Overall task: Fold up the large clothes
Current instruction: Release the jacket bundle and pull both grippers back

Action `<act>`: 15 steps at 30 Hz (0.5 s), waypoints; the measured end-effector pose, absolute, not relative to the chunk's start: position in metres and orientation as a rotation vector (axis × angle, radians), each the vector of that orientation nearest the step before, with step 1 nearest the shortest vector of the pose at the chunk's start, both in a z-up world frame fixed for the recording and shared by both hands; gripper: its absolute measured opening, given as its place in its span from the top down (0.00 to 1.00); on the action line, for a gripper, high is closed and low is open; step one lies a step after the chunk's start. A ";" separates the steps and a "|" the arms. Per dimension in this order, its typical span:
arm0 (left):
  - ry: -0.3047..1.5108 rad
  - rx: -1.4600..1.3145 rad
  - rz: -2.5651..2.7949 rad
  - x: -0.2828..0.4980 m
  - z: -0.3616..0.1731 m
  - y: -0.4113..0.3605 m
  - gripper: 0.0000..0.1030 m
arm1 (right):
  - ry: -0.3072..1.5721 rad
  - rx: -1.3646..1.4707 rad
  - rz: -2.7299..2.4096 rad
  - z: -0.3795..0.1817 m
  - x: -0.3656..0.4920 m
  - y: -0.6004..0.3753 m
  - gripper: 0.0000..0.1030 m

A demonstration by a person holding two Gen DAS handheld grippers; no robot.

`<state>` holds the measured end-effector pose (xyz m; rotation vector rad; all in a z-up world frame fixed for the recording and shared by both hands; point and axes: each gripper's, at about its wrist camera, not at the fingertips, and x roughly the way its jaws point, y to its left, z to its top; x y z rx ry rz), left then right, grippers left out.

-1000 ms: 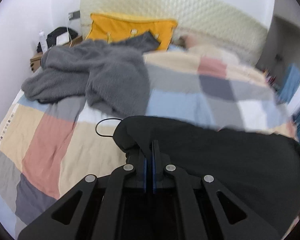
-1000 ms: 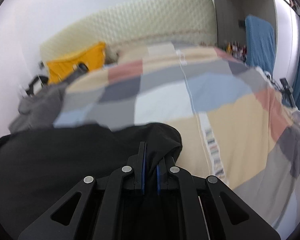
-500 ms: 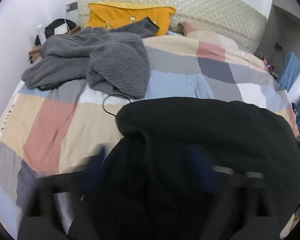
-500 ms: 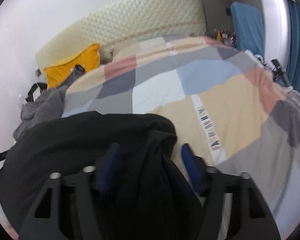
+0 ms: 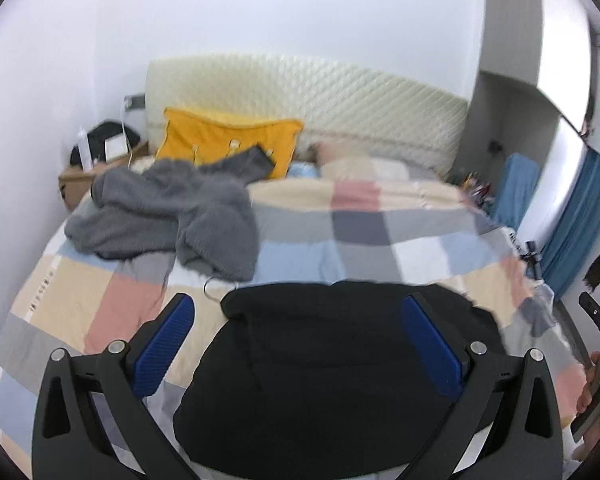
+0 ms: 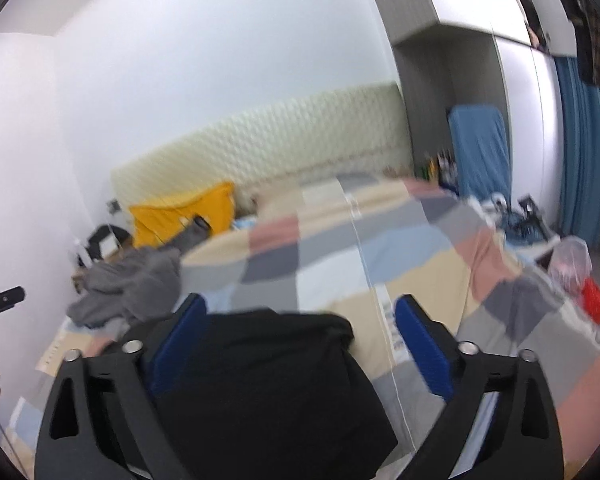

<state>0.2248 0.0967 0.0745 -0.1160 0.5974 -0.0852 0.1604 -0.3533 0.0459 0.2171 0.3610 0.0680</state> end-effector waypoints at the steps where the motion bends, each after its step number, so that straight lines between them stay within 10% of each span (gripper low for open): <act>1: 0.584 -0.117 -0.089 0.218 0.082 0.094 0.00 | 0.328 0.206 0.080 0.060 0.149 -0.348 0.00; 15: 0.518 -0.026 -0.156 0.106 0.136 0.056 0.00 | 0.220 0.162 0.158 0.110 0.051 -0.305 0.00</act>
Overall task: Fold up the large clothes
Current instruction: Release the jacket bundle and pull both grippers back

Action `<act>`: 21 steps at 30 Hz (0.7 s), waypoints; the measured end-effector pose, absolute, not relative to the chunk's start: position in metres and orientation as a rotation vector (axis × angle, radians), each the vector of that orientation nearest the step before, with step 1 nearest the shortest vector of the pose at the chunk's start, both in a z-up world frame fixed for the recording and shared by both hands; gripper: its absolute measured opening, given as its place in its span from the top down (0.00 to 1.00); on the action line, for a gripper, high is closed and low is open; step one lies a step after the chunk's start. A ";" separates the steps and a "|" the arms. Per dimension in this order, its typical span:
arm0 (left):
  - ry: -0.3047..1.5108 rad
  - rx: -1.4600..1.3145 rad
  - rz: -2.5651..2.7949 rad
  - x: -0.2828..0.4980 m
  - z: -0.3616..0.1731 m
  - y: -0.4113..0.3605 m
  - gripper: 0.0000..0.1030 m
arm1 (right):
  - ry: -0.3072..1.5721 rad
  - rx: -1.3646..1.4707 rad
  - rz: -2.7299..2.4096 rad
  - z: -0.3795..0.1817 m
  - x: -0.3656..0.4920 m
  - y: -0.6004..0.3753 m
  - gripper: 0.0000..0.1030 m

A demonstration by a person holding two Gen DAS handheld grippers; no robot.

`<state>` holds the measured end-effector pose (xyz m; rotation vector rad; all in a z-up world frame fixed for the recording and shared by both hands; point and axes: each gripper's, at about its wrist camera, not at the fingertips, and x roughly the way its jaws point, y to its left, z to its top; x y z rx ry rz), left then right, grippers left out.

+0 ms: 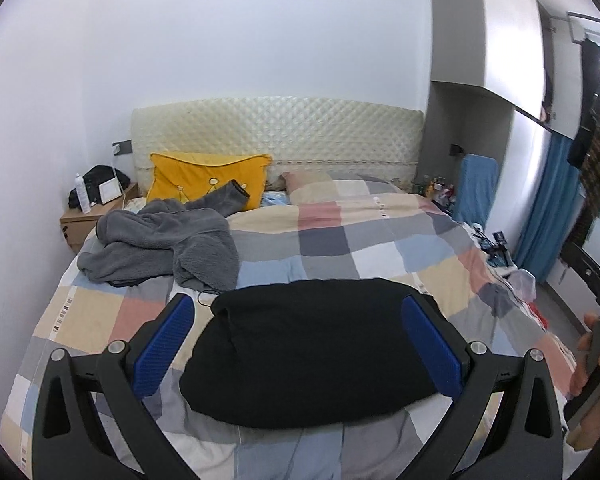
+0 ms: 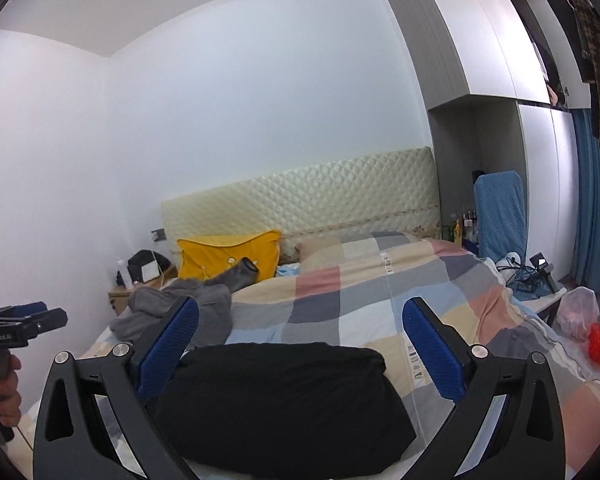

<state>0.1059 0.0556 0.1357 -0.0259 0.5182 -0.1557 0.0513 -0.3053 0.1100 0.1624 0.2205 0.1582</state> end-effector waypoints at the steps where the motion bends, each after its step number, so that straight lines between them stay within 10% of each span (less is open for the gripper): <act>1: 0.508 -0.024 -0.157 0.099 0.135 0.055 0.00 | 0.214 0.156 0.161 0.109 0.045 -0.302 0.00; 21: 0.458 -0.015 -0.127 0.027 0.079 0.034 0.00 | 0.241 0.130 0.200 0.052 -0.027 -0.266 0.00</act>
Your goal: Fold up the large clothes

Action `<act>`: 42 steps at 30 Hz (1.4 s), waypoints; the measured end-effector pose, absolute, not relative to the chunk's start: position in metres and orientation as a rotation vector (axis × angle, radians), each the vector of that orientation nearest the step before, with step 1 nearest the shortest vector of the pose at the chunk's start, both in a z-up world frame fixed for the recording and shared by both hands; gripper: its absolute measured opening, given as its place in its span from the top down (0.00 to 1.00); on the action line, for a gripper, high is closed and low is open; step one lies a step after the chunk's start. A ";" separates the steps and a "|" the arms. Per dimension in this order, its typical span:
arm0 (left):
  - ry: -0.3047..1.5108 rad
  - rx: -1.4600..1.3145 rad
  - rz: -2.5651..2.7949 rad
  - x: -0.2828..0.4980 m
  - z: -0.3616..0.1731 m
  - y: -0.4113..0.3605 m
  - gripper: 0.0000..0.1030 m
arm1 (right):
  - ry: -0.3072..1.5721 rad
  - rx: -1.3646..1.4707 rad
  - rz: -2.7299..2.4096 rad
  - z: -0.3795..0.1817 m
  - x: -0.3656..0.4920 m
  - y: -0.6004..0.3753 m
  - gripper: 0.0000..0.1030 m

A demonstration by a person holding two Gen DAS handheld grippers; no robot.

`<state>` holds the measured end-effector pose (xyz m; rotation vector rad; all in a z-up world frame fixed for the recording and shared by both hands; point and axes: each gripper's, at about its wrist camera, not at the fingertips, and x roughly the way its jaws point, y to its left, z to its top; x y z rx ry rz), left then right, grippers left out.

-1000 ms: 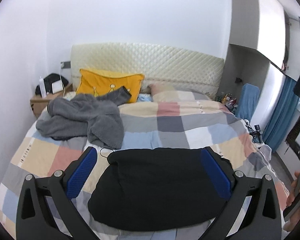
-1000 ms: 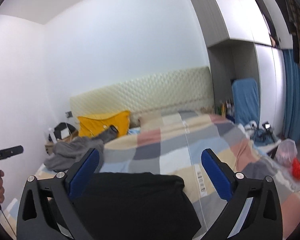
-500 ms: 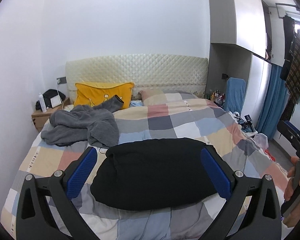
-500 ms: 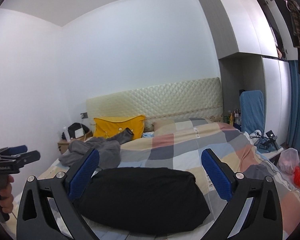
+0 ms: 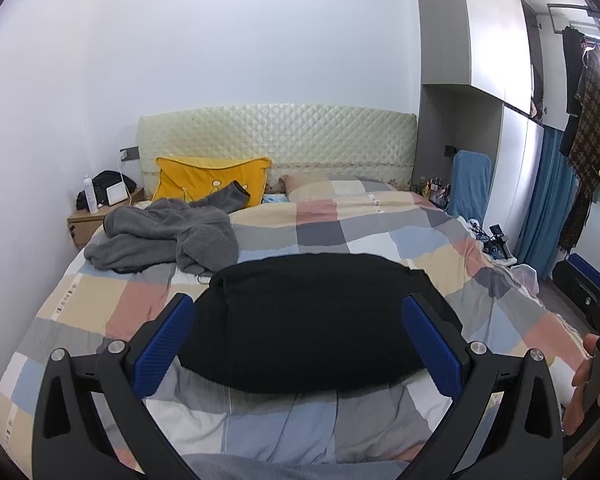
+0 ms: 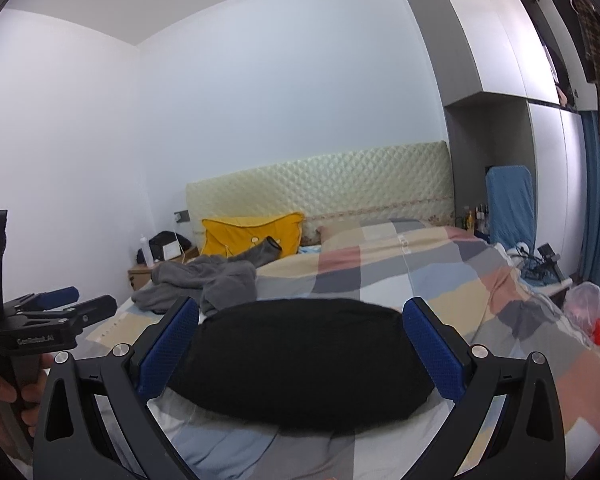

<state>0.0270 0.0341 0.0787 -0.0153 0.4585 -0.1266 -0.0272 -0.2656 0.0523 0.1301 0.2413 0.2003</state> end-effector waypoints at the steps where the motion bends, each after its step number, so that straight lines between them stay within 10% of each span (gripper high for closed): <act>1: 0.466 -0.022 -0.124 0.026 0.075 0.034 0.00 | 0.245 0.124 0.195 0.050 -0.029 -0.265 0.00; 42: 0.672 -0.092 -0.021 0.025 -0.016 0.030 0.00 | 0.455 0.068 0.184 -0.039 -0.012 -0.255 0.00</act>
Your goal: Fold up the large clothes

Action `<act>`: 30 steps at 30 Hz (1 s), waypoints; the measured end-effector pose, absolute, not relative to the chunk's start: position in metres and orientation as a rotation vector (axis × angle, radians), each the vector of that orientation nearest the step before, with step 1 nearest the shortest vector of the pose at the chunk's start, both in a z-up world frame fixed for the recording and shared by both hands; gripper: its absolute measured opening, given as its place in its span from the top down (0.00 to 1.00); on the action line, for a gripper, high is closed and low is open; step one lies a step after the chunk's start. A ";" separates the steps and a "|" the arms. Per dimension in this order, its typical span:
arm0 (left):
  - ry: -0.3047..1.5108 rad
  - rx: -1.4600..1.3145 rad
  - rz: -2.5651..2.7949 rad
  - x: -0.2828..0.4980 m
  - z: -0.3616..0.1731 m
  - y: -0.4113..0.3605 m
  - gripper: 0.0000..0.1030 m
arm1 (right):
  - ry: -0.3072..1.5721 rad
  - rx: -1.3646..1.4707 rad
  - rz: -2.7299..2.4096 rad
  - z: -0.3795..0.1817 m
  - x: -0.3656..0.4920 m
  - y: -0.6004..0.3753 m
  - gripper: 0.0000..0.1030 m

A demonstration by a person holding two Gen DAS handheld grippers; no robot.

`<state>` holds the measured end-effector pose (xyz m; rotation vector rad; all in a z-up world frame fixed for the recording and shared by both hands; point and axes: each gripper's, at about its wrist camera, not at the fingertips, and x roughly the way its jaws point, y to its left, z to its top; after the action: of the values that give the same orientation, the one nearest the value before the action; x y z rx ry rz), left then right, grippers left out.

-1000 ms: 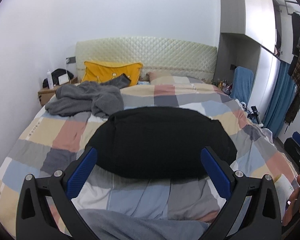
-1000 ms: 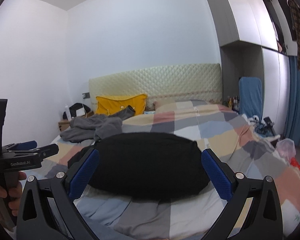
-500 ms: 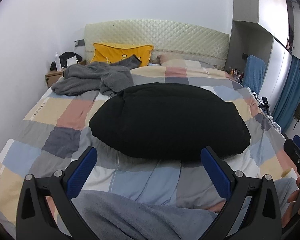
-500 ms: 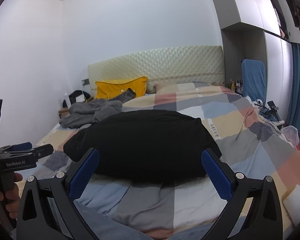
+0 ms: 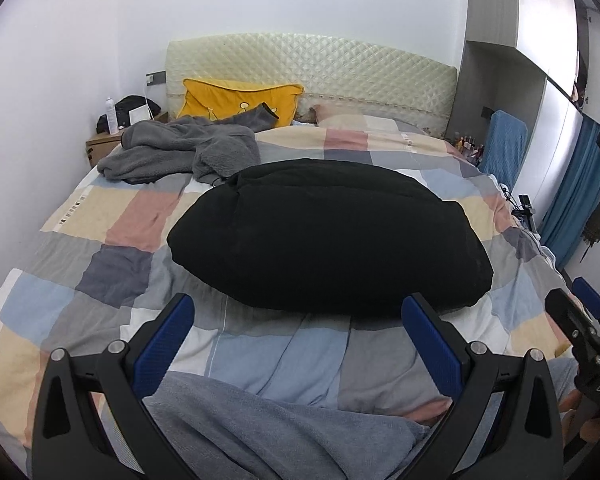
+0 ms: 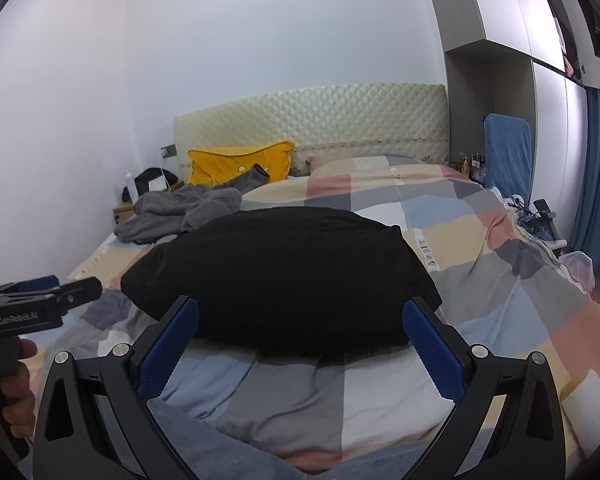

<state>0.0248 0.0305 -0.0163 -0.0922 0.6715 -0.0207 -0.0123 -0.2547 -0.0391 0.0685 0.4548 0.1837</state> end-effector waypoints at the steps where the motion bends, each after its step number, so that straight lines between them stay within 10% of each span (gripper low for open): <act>1: 0.671 -0.092 -0.020 0.024 -0.016 0.030 0.00 | 0.453 0.068 0.184 -0.039 -0.013 -0.255 0.00; 30: 0.674 -0.071 -0.020 0.014 -0.020 0.019 0.00 | 0.447 0.071 0.148 -0.037 -0.023 -0.259 0.00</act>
<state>0.0139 0.0188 -0.0197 -0.0707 0.6743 -0.0203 -0.0229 -0.2585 -0.0366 0.0712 0.4469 0.1480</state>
